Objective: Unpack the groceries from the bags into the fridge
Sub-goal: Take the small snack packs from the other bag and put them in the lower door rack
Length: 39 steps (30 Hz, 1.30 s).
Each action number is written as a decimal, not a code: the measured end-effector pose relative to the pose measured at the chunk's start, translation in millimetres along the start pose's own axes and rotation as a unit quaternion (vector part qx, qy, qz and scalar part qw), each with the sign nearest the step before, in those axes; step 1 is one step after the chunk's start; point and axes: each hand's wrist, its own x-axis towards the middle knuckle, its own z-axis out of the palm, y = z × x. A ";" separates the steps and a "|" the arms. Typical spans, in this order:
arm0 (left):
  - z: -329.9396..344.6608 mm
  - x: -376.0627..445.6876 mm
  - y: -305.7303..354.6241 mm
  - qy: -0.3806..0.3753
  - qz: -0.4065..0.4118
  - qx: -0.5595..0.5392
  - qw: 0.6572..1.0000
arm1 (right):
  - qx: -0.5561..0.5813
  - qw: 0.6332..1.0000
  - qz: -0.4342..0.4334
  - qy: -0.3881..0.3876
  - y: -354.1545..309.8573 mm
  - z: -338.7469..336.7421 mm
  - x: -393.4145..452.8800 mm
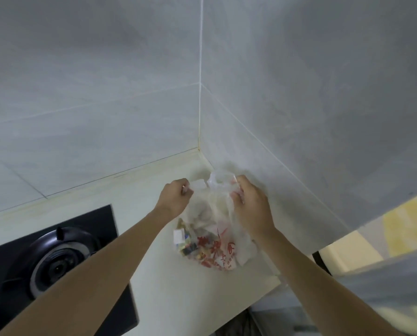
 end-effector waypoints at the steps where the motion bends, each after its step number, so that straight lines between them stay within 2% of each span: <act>1: -11.2 -5.6 -5.6 0.019 0.003 -0.010 1.000 | 0.007 1.000 -0.005 -0.002 -3.7 -0.7 1.5; 9: -111.2 -76.8 -53.1 0.125 0.015 -0.019 0.992 | 0.076 0.996 -0.036 -0.024 -54.4 8.4 26.3; 14: -158.5 -132.7 -70.5 0.195 0.016 -0.013 0.981 | 0.097 0.991 -0.063 -0.071 -86.1 24.7 36.1; 17: -173.1 -161.2 -81.1 0.189 -0.017 -0.016 0.982 | 0.098 0.987 -0.074 -0.103 -95.4 36.7 32.2; 21: -180.0 -180.4 -88.1 0.141 -0.083 0.077 0.983 | 0.058 0.986 -0.055 -0.143 -90.2 51.5 29.8; 23: -179.1 -184.7 -82.5 0.130 -0.100 0.121 0.979 | 0.044 0.979 -0.020 -0.196 -95.9 51.0 29.9; 25: -175.8 -187.1 -74.9 0.175 -0.042 0.181 0.967 | 0.004 0.977 -0.030 -0.213 -105.4 46.0 28.4; 27: -170.9 -186.0 -64.6 0.217 0.091 0.239 0.942 | 0.002 0.979 -0.157 -0.127 -121.6 37.7 22.9; 28: -168.6 -181.5 -60.5 0.206 0.156 0.254 0.932 | 0.011 0.968 -0.237 -0.086 -129.9 36.7 19.4; 29: -164.9 -173.6 -60.5 0.173 0.200 0.261 0.928 | 0.017 0.951 -0.300 -0.077 -136.6 38.8 16.8; 31: -153.1 -150.4 -66.5 0.088 0.229 0.285 0.926 | 0.012 0.913 -0.381 -0.146 -144.4 55.7 14.1; 33: -141.5 -124.4 -74.0 0.027 0.198 0.323 0.925 | -0.049 0.875 -0.414 -0.246 -144.5 81.0 14.4; 35: -133.5 -102.3 -80.5 -0.020 0.144 0.372 0.917 | -0.127 0.843 -0.428 -0.300 -134.5 105.5 19.9; 37: -130.9 -87.8 -89.8 -0.040 0.090 0.438 0.893 | -0.194 0.825 -0.427 -0.316 -122.7 119.8 30.3; 39: -131.1 -81.4 -100.5 -0.037 0.045 0.472 0.880 | -0.251 0.822 -0.405 -0.311 -110.8 123.8 42.1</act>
